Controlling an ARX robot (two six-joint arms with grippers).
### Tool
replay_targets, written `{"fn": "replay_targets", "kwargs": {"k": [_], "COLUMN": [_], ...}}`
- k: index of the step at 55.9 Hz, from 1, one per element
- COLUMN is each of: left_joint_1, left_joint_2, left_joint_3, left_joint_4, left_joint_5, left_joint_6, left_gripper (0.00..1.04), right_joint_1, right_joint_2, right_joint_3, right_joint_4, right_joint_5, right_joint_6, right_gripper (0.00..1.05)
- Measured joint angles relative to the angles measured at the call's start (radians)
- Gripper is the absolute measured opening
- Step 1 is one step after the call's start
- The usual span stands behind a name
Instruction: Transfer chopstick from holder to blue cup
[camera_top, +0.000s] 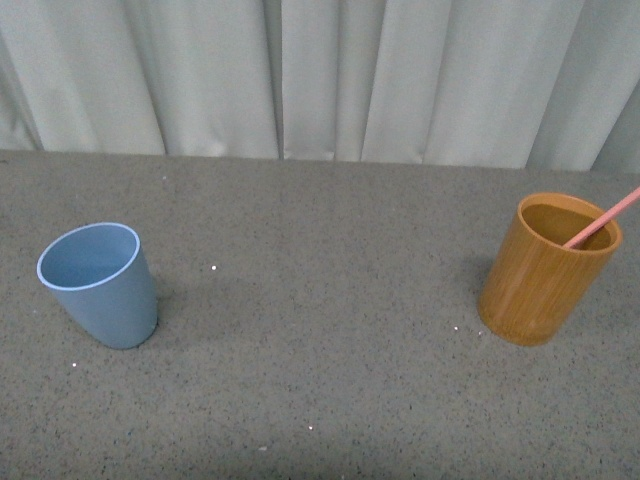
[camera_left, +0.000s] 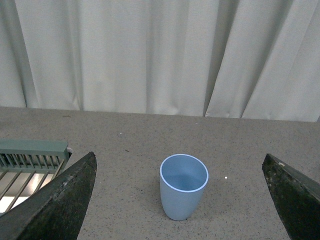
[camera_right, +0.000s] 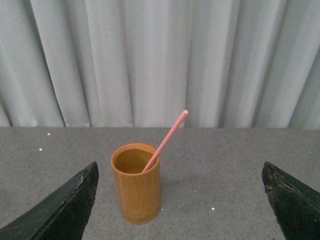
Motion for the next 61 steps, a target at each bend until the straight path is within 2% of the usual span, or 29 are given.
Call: {"fn": "replay_targets", "kwargs": {"k": [58,61], "left_joint_1": [0.0,-0.03], "left_joint_2": [0.0,0.04], "left_joint_3": [0.0,0.021], "left_joint_4": [0.0,-0.082], "left_joint_5": [0.0,-0.142], "left_joint_6": [0.0,-0.198], "left_gripper": [0.98,0.98], "right_joint_1": [0.0,0.0], "right_joint_2": [0.0,0.0], "right_joint_3": [0.0,0.0], "right_joint_4": [0.0,0.0], "right_joint_5": [0.0,0.0], "right_joint_6": [0.0,0.0], "right_gripper": [0.95,0.95]}}
